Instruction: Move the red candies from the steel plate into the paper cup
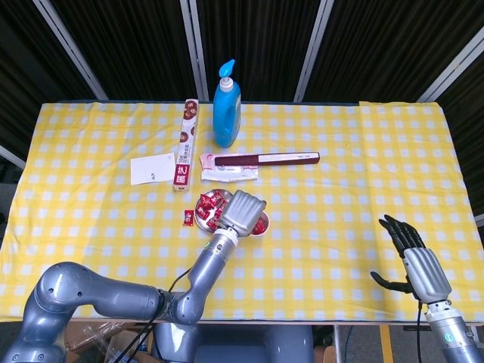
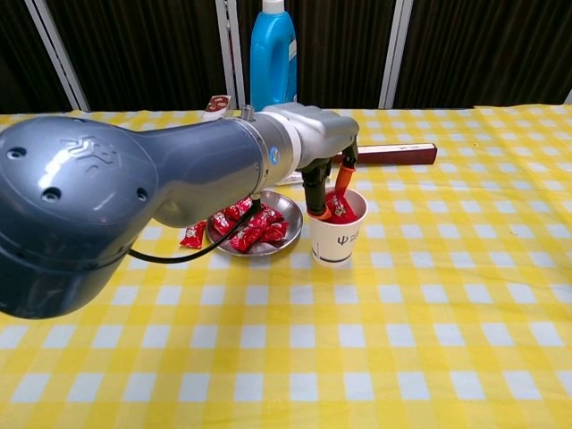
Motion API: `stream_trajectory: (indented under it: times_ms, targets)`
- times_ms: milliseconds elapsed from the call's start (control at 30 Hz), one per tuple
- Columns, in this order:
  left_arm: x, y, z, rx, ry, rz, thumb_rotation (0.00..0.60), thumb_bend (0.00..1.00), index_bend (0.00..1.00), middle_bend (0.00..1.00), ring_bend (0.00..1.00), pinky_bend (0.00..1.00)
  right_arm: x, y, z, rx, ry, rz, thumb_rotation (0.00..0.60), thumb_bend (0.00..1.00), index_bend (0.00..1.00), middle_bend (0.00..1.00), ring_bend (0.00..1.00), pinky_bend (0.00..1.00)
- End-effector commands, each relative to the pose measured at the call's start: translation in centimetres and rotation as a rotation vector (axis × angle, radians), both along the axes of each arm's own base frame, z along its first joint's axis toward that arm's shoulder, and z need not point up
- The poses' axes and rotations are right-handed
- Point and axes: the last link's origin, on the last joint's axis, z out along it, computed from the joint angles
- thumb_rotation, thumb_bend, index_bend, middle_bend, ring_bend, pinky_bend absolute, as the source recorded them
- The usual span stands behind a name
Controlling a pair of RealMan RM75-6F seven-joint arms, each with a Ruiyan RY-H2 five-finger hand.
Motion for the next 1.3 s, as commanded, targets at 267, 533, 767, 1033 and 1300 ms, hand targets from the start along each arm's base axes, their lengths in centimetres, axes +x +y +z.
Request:
stream_trajectory:
  times_ms: [267,533,767,1033,1300]
  targets:
    - [-0.3,0.2,0.6,0.012,-0.016,0.009,0.6,0.28,0.45,0.8,0.89,0.97,0.0,0.0,0.0,-0.002,0.003,0.001,0.6,0.28,0.0,0.0,0.0,0.0]
    - [-0.1,0.8,2.5,0.048,-0.111,0.014,0.6,0.28,0.43,0.8,0.89,0.97,0.0,0.0,0.0,-0.003,0.003,-0.001,0.6,0.28,0.0,0.0,0.0,0.0]
    - [-2.6,1.6,4.1,0.083,-0.093,0.067,0.6,0.28,0.42,0.79,0.89,0.97,0.0,0.0,0.0,-0.004,0.004,0.002,0.6,0.28,0.0,0.0,0.0,0.0]
    - [-6.7,2.7,4.1,0.095,0.008,0.158,0.6,0.28,0.4,0.73,0.88,0.97,0.1,0.0,-0.1,-0.003,0.007,0.001,0.6,0.28,0.0,0.0,0.0,0.0]
    - [-8.3,2.8,2.5,0.07,0.095,0.198,0.6,0.27,0.36,0.69,0.88,0.97,0.1,0.0,-0.1,0.0,0.006,0.0,0.6,0.28,0.0,0.0,0.0,0.0]
